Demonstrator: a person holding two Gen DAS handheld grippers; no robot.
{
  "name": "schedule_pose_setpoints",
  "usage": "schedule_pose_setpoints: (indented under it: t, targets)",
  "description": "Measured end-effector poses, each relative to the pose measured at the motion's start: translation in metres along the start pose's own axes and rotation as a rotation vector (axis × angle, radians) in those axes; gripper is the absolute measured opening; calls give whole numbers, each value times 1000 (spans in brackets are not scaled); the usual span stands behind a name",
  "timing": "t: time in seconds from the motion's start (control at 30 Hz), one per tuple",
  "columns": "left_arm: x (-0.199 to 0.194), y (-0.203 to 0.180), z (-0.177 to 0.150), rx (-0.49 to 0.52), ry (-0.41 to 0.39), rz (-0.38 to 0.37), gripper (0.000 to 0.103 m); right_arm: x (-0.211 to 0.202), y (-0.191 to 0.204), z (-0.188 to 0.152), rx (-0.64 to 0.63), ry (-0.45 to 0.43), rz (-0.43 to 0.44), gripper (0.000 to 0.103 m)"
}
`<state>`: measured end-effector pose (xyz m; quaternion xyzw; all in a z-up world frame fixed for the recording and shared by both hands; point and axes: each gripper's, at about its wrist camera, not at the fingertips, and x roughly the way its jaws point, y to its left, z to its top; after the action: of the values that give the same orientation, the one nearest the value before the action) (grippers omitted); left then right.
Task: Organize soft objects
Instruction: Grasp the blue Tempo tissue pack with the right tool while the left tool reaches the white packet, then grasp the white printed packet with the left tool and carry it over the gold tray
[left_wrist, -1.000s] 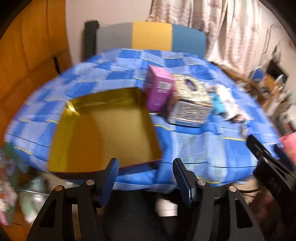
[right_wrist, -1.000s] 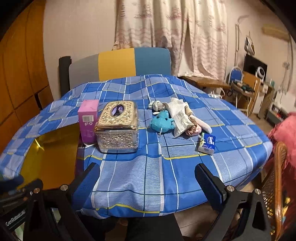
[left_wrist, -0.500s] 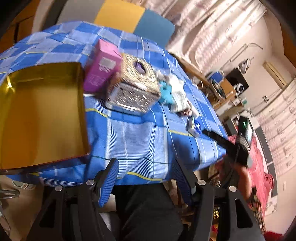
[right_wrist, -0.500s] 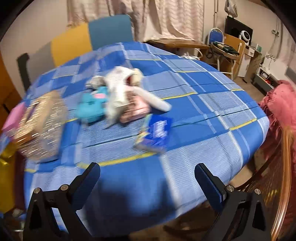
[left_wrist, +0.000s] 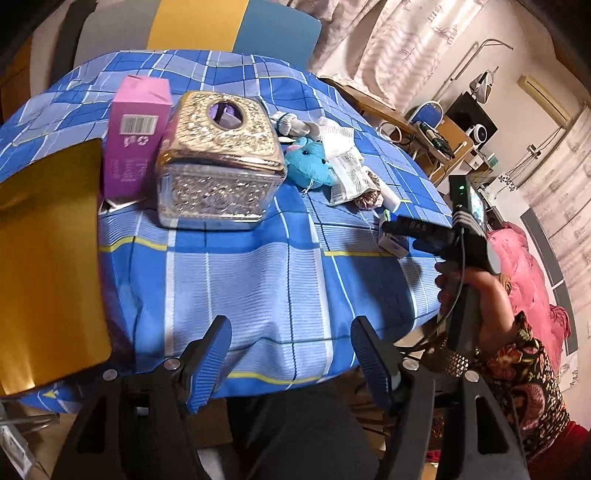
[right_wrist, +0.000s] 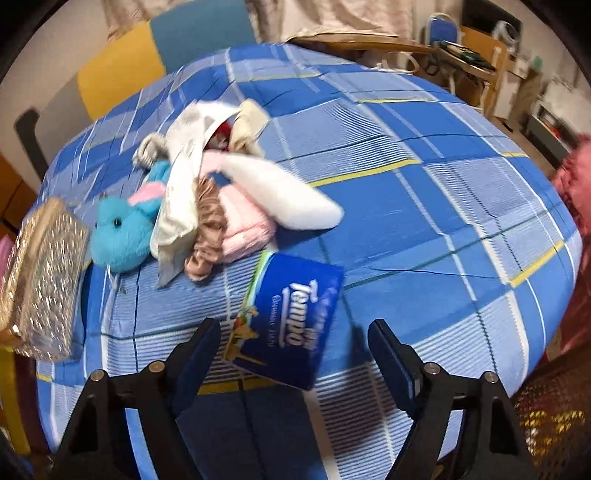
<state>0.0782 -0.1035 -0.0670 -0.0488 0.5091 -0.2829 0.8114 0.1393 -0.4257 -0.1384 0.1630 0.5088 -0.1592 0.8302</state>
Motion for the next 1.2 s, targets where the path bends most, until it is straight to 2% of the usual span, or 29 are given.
schedule_pose_setpoints:
  t: [0.1,0.2,0.27,0.47,0.67,0.83,1.0,1.07,1.2]
  targets:
    - [9,-8,10,17,2,-11,68,9,5,1,-45,32,1,62]
    - [20,-19,21,37,13,-15,68,10,5,5,-75,49,18,59]
    - [28,-26,30,39,29,-30,68,7,0,7,-78,52,23,58]
    - [60,-51,68,30,37,-44,70,-6,-29,10,23,6,62,58]
    - [118,-76,117,28,92,-115,70,-11,-28,13,43,-11,125,57]
    - [164,-76,146,-37,106,-67,70,-16,-22,17,25,-34,141,57]
    - [202,-78,166,-32,135,-4,73,-17,-27,20,47,-38,160,57]
    - [214,-74,171,-82,154,-51,81,-17,-27,20,54,-34,175,57]
    - [233,-67,175,-166,169,-115,83,-20,-25,19,50,-43,188,57]
